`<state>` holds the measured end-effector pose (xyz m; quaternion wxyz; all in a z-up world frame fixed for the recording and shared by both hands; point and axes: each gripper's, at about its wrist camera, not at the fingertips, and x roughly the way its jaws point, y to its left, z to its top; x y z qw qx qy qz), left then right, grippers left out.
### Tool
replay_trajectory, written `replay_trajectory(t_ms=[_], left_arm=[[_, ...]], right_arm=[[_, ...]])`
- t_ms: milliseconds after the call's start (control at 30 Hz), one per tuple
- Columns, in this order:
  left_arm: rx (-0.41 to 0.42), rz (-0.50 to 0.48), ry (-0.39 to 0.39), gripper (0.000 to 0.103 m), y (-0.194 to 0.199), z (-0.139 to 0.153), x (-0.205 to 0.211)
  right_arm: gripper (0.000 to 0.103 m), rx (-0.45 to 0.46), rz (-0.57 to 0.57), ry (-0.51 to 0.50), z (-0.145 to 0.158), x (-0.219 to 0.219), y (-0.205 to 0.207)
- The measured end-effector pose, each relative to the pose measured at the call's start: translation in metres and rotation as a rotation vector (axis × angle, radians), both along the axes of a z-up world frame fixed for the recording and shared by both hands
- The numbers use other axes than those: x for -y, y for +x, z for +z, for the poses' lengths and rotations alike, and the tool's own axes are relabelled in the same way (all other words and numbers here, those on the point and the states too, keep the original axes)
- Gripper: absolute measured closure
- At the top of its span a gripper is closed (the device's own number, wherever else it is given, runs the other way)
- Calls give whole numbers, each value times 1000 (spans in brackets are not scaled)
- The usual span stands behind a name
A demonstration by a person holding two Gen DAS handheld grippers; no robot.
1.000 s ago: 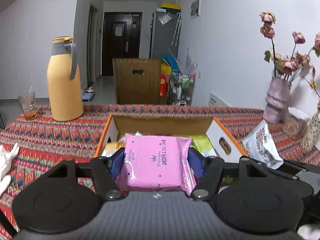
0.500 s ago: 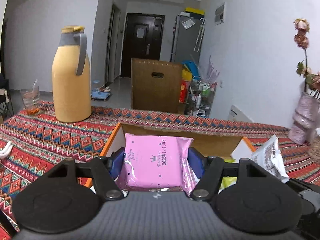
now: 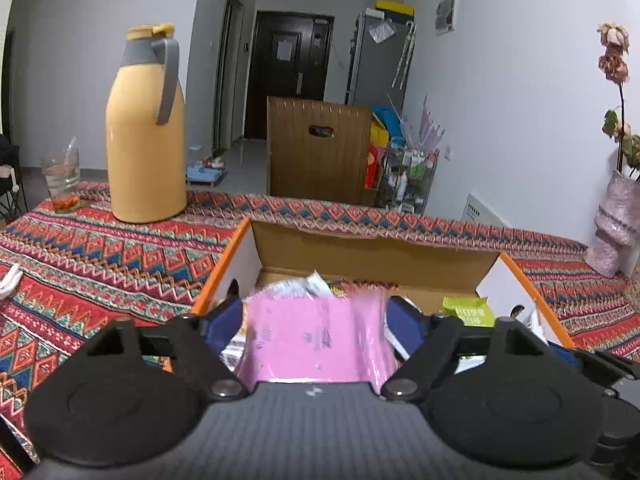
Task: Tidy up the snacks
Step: 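Carry both packets over the box and open both grippers to drop them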
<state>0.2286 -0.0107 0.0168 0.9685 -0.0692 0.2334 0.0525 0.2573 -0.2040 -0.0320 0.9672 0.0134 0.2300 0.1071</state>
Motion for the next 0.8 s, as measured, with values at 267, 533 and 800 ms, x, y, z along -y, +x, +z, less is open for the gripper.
replay_trajectory(t_ms=[267, 533, 800], left_arm=[[58, 29, -6, 0, -15, 11, -1], [72, 30, -11, 0, -23, 16, 0], [104, 1, -34, 0, -39, 30, 1]], right_arm=[[0, 34, -10, 27, 11, 5, -18], [0, 39, -18, 27, 15, 4, -21], [0, 37, -24, 46, 21, 10, -26]])
